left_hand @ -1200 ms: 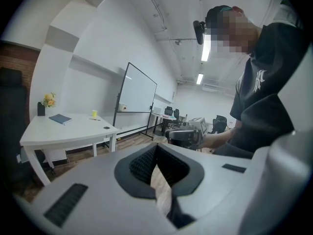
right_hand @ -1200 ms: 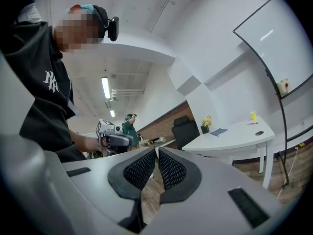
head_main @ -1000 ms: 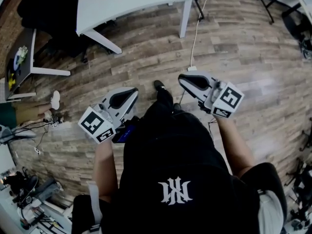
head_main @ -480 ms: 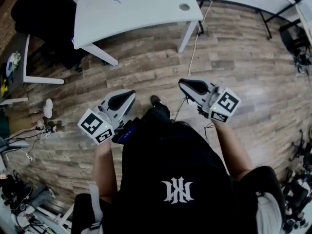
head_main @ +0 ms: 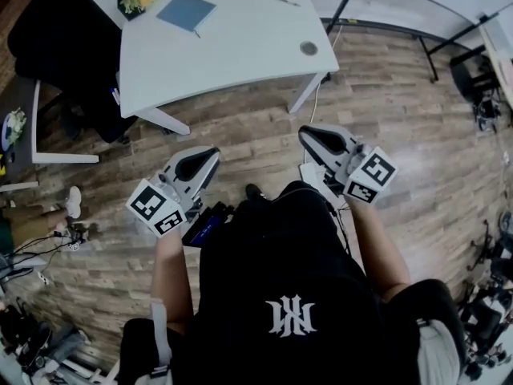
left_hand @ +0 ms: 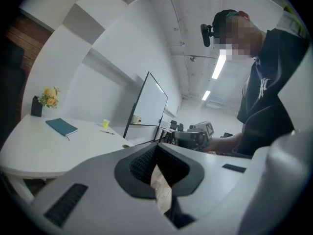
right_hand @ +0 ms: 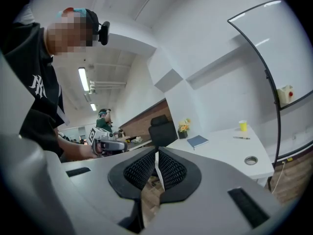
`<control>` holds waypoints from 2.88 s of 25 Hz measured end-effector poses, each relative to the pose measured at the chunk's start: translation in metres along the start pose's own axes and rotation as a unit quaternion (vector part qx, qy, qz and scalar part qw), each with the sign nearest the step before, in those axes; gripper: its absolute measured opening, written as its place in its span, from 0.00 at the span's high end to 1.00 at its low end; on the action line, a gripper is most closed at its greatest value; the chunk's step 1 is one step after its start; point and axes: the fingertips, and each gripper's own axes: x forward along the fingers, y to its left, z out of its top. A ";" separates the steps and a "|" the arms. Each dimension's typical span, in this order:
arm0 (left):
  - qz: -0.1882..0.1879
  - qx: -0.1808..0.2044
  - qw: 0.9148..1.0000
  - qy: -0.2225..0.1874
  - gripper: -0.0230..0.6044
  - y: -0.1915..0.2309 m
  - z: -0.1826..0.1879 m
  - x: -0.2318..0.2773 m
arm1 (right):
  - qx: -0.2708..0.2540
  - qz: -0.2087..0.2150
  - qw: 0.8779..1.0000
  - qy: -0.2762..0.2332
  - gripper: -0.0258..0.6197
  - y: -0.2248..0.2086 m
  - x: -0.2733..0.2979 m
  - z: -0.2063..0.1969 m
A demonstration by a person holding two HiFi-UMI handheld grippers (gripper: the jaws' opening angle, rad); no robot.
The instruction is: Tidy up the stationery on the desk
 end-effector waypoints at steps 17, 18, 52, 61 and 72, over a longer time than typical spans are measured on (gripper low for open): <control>0.067 -0.034 0.997 -0.026 0.96 0.085 0.020 -0.005 | -0.023 0.054 0.998 0.004 0.89 -0.070 0.097 0.036; 0.071 -0.033 0.997 -0.025 0.96 0.091 0.023 -0.002 | -0.024 0.057 0.998 0.003 0.89 -0.077 0.103 0.039; 0.210 -0.086 0.972 0.057 0.96 0.305 0.086 0.135 | -0.013 0.158 0.987 0.029 0.89 -0.305 0.246 0.104; 0.204 -0.125 0.970 0.036 0.96 0.385 0.080 0.121 | -0.018 0.147 0.986 0.079 0.89 -0.313 0.326 0.102; 0.235 -0.166 0.957 0.043 0.96 0.498 0.068 0.111 | -0.035 0.147 0.979 0.136 0.89 -0.329 0.444 0.091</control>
